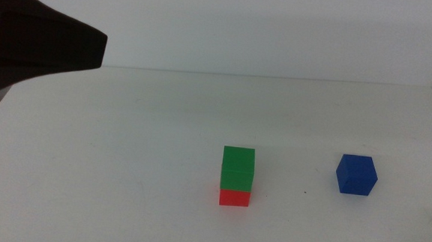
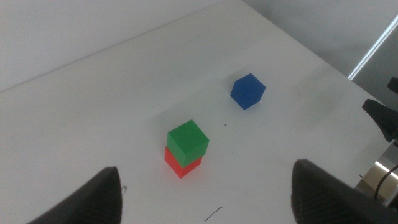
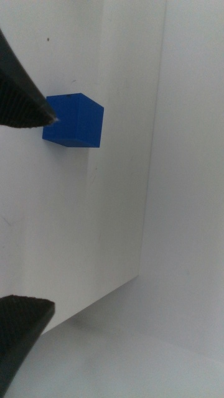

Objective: Stack red cubes first, then green, then blue cubes in a specific spot.

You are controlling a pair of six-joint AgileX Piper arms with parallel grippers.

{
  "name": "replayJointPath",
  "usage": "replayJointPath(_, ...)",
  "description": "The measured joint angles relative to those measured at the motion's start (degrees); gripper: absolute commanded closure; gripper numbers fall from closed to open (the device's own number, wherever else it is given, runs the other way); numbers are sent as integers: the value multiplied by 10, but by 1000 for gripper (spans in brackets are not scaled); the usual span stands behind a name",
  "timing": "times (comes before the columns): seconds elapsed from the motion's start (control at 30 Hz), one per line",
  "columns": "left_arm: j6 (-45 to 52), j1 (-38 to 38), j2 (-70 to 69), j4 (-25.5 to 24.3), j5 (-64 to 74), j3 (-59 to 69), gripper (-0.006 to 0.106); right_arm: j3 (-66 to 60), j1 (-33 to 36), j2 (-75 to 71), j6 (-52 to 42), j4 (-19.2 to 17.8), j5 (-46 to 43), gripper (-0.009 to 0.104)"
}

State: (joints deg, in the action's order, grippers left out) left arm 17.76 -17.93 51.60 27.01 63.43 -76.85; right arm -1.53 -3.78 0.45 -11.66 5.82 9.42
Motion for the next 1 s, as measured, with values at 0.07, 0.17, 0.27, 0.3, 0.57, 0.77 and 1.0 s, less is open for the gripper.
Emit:
replayJointPath(0.07,0,0,0,0,0,0,7,3,0,2,0,5,5,20)
replayJointPath(0.17,0,0,0,0,0,0,7,43,0,27,0,8,59,20)
replayJointPath(0.27,1,0,0,0,0,0,7,122,0,83,0,8,132,20)
replayJointPath(0.3,1,0,0,0,0,0,7,152,0,103,0,9,152,20)
replayJointPath(0.57,1,0,1,0,0,0,7,389,1,334,6,61,338,23)
replayJointPath(0.77,1,0,1,0,0,0,7,571,48,519,86,31,527,24)
replayJointPath(1.0,1,0,1,0,0,0,7,706,114,713,222,-51,613,24)
